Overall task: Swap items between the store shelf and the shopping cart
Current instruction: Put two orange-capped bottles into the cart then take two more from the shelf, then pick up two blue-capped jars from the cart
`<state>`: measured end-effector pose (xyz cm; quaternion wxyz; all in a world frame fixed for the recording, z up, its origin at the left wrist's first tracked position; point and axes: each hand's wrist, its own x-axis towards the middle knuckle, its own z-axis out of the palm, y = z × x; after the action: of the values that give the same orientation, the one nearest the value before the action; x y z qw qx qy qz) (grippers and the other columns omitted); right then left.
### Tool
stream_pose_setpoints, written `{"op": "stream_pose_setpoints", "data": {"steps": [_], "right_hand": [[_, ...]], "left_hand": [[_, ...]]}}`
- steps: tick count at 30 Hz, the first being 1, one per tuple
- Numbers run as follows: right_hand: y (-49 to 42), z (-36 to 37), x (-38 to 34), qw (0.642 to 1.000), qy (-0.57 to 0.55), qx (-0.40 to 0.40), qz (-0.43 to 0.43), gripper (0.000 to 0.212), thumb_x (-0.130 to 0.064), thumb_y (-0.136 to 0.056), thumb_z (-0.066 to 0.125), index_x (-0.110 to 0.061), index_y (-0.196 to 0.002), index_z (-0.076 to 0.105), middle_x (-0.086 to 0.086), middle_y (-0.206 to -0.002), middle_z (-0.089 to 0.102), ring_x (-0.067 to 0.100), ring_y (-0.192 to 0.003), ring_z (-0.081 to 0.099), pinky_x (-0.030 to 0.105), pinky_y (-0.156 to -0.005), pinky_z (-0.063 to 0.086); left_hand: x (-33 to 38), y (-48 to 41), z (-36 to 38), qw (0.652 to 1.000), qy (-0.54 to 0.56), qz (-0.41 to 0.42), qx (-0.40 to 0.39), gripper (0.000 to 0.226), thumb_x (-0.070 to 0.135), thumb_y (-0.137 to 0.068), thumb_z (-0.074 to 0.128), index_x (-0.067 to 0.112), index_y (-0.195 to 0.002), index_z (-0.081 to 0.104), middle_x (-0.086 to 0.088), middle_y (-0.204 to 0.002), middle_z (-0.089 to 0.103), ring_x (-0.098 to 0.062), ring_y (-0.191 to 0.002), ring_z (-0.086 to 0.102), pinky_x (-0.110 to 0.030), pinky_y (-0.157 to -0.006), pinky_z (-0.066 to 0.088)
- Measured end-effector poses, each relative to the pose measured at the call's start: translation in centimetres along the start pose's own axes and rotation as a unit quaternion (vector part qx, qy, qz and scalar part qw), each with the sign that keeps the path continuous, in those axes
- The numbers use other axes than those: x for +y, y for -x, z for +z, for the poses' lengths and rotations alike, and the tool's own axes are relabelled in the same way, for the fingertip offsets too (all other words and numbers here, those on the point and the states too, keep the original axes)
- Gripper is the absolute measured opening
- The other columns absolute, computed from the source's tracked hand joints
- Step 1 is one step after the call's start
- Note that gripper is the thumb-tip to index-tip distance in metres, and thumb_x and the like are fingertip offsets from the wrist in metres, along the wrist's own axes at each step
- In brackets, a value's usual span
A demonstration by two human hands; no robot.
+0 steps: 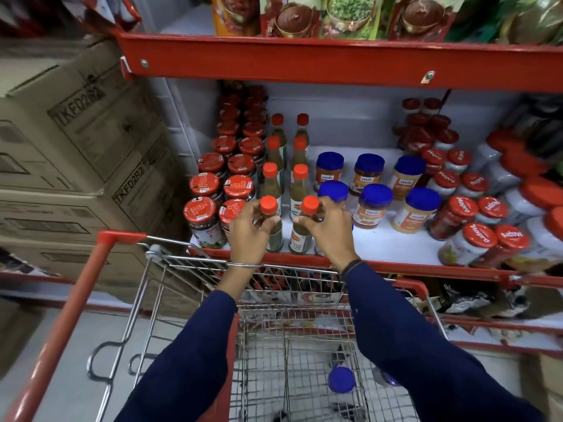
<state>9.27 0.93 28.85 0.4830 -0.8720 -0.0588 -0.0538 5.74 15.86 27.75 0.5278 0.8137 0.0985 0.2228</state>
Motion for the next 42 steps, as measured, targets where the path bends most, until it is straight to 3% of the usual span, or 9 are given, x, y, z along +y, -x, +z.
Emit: {"op": "stream_pose_setpoints", "data": {"steps": [9,14,18,21,29,32,34,39,42], "right_hand": [[-0.5,0.9,0.2,0.997,0.065,-0.025,-0.029,0.044,-0.034,-0.074,0.076,-0.008,-0.103,0.056,0.012,-0.093,0.069,0.028,-0.086,0.063,0.038,-0.074,0.053],[0.1,0.9,0.2,0.996,0.076,-0.027,-0.035,0.039,-0.031,-0.076,0.076,-0.007,-0.100,0.057,0.012,-0.089,0.069,0.027,-0.081,0.064,0.033,-0.068,0.049],[0.9,0.1,0.8,0.999,0.023,-0.029,-0.034,0.039,-0.022,-0.077,0.075,-0.011,-0.110,0.057,0.010,-0.106,0.071,0.025,-0.098,0.065,0.044,-0.084,0.056],[3.0,-1.5,1.6,0.999,-0.030,-0.036,-0.016,0.048,-0.021,-0.079,0.073,-0.014,-0.123,0.054,0.004,-0.120,0.066,0.017,-0.110,0.061,0.034,-0.092,0.054],[11.9,-6.0,12.4,0.990,0.030,-0.120,0.064,0.042,-0.032,-0.083,0.067,-0.018,-0.122,0.056,0.000,-0.119,0.066,0.011,-0.104,0.062,0.033,-0.090,0.054],[14.5,-6.8,18.4,0.976,0.101,-0.151,0.117,0.038,-0.035,-0.087,0.062,-0.018,-0.120,0.059,0.003,-0.117,0.069,0.015,-0.095,0.066,0.037,-0.082,0.057],[15.6,-7.1,21.5,0.961,0.170,-0.153,0.157,0.035,-0.037,-0.088,0.059,-0.021,-0.119,0.060,0.004,-0.114,0.071,0.021,-0.087,0.068,0.034,-0.075,0.055],[16.7,-6.7,29.0,0.903,0.262,-0.273,0.205,0.057,-0.038,-0.086,0.060,-0.015,-0.135,0.045,0.007,-0.140,0.050,0.026,-0.128,0.047,0.038,-0.095,0.047],[17.1,-6.2,32.7,0.854,0.270,-0.389,0.216,0.076,-0.035,-0.080,0.069,-0.011,-0.142,0.032,0.010,-0.145,0.039,0.032,-0.134,0.039,0.041,-0.102,0.044]], "left_hand": [[-1.3,-0.6,0.6,1.000,-0.004,-0.001,-0.006,0.030,0.014,-0.076,0.072,0.011,-0.103,0.059,-0.001,-0.097,0.067,-0.019,-0.093,0.064,-0.041,-0.088,0.053],[-1.2,0.3,1.1,1.000,0.029,-0.008,0.005,0.037,0.010,-0.082,0.066,0.008,-0.117,0.053,0.004,-0.107,0.061,-0.018,-0.104,0.061,-0.032,-0.092,0.049],[-1.3,2.5,1.4,0.997,0.073,-0.005,0.007,0.046,0.011,-0.087,0.060,0.010,-0.129,0.042,0.000,-0.132,0.050,-0.013,-0.124,0.049,-0.036,-0.106,0.041],[-1.6,6.7,2.2,0.997,0.073,0.011,0.019,0.046,0.017,-0.088,0.057,0.014,-0.131,0.040,-0.005,-0.139,0.047,-0.012,-0.131,0.042,-0.034,-0.109,0.037],[-5.4,17.4,7.5,0.980,0.031,-0.061,-0.187,0.034,0.020,-0.090,0.056,0.021,-0.122,0.047,0.004,-0.130,0.050,0.010,-0.115,0.045,-0.002,-0.086,0.039],[-8.9,19.8,10.3,0.957,-0.032,-0.092,-0.273,0.033,0.019,-0.090,0.055,0.021,-0.122,0.047,0.007,-0.127,0.050,-0.005,-0.116,0.048,-0.022,-0.097,0.041],[-10.8,21.3,12.2,0.936,-0.052,-0.130,-0.324,0.036,0.016,-0.090,0.054,0.014,-0.125,0.045,0.003,-0.128,0.049,-0.018,-0.121,0.049,-0.021,-0.096,0.036],[-14.7,25.1,16.2,0.865,-0.154,-0.224,-0.423,0.065,0.032,-0.086,0.060,0.010,-0.138,0.027,-0.013,-0.143,0.033,-0.029,-0.130,0.038,-0.034,-0.103,0.036],[-16.4,27.3,17.8,0.835,-0.214,-0.231,-0.452,0.074,0.033,-0.081,0.065,0.008,-0.138,0.026,-0.016,-0.139,0.034,-0.034,-0.125,0.039,-0.043,-0.100,0.043]]}}
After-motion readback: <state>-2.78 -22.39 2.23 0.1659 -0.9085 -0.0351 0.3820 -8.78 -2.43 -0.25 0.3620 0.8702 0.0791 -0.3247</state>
